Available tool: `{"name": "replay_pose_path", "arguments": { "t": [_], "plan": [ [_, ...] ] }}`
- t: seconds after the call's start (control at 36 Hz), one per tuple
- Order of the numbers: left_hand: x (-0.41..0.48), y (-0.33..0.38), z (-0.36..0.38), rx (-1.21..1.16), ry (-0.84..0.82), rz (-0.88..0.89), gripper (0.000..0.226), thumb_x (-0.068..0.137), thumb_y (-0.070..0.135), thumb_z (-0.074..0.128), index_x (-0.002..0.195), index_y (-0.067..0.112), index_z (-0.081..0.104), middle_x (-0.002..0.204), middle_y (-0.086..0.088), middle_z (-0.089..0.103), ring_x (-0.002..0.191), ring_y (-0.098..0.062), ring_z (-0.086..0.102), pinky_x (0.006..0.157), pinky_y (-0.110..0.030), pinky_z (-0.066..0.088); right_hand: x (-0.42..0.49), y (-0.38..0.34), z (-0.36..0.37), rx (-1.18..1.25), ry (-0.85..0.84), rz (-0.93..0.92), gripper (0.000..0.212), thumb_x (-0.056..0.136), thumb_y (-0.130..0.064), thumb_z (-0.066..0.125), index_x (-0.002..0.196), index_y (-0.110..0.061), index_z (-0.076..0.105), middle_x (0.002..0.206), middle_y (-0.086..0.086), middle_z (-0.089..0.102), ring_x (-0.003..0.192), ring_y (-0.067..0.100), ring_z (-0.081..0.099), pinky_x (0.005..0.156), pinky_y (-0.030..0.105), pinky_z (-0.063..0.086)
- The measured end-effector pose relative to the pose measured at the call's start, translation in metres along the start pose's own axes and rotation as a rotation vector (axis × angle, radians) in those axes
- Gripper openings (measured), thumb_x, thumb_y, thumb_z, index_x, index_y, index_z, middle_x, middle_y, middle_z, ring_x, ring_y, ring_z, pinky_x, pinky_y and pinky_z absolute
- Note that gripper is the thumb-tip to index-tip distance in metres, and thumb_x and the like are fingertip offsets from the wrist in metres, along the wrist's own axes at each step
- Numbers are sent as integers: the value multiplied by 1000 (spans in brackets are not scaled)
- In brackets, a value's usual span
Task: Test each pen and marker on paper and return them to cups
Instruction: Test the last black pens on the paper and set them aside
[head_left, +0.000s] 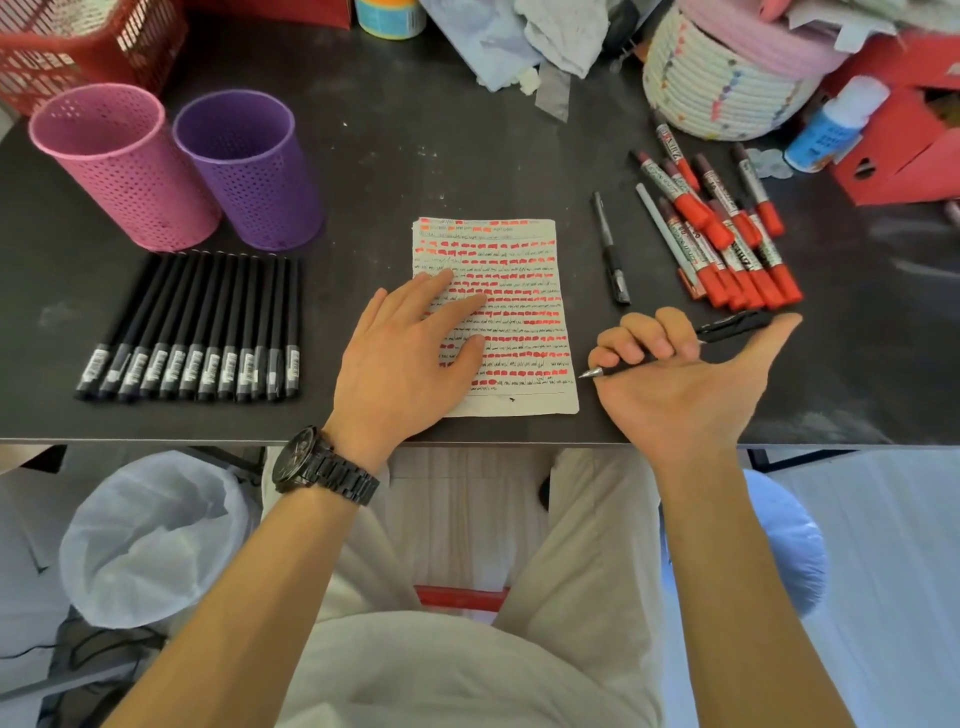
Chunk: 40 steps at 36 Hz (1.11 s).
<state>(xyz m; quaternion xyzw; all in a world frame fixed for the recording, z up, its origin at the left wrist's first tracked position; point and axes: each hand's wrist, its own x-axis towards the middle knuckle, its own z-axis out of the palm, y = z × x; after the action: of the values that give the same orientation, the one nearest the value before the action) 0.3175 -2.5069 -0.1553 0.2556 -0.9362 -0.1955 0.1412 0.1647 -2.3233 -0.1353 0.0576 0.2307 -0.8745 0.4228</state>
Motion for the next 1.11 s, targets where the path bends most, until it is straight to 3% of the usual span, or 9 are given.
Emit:
{"name": "replay_pose_path", "arguments": {
  "t": [0.28,0.39,0.5,0.69,0.81,0.89,0.94,1.03,1.11],
  "plan": [
    [0,2,-3,-3,-22,-6,45,101,47,49,145,36,52,161,4,37,149,-20,30,123,-47,15,0,-2,-4,-53,-42,52,65,74,-77,58,62,-20,30,67,-2,27,64,22,29,64,36,30],
    [0,3,-4,0,-26,-11,46,101,47,49,145,36,53,161,4,37,149,-19,30,123,-44,14,2,-2,-3,-56,-33,46,67,75,-81,58,61,-21,31,65,-3,28,62,20,29,61,34,31],
    [-1,5,-5,-13,-26,-16,46,99,46,51,144,35,54,160,3,37,149,-19,31,123,-45,15,6,-1,-2,-81,-53,91,64,87,-81,45,65,-21,39,64,-6,32,60,15,31,57,30,31],
    [0,3,-6,-14,-15,-8,46,97,43,58,142,32,58,161,1,36,150,-22,29,123,-46,23,7,1,2,-31,-23,150,42,104,-42,45,97,-11,73,64,-8,42,55,8,37,48,22,34],
    [0,2,-8,-48,-27,-21,47,97,48,54,142,38,56,163,9,30,150,-16,25,121,-38,21,1,1,-1,-19,-27,187,41,98,-24,52,126,-1,69,73,-4,51,58,9,41,51,22,38],
    [-1,4,-12,-180,24,-56,50,94,61,42,140,47,53,160,21,29,145,0,22,116,-34,27,-13,-1,-9,-41,-68,212,41,99,-24,52,136,-10,63,83,-2,61,60,8,48,51,21,45],
    [-1,5,-14,-229,58,-66,51,92,65,41,139,50,52,158,24,28,140,8,20,113,-34,29,-27,-5,-19,-129,-110,229,42,100,-38,60,141,-28,60,82,-6,58,53,5,43,40,17,40],
    [4,13,-16,-163,62,-18,51,95,61,45,141,41,54,160,15,30,146,-4,24,116,-44,34,-50,-15,-36,-220,-126,237,61,84,-52,78,140,-37,59,67,-7,43,44,4,27,34,17,25],
    [16,39,-14,-89,73,151,50,97,53,49,138,26,61,156,0,41,145,-25,36,115,-52,37,-74,-23,-60,-248,-47,245,73,69,-46,91,132,-18,67,62,-4,40,42,6,25,35,19,20]
  ]
}}
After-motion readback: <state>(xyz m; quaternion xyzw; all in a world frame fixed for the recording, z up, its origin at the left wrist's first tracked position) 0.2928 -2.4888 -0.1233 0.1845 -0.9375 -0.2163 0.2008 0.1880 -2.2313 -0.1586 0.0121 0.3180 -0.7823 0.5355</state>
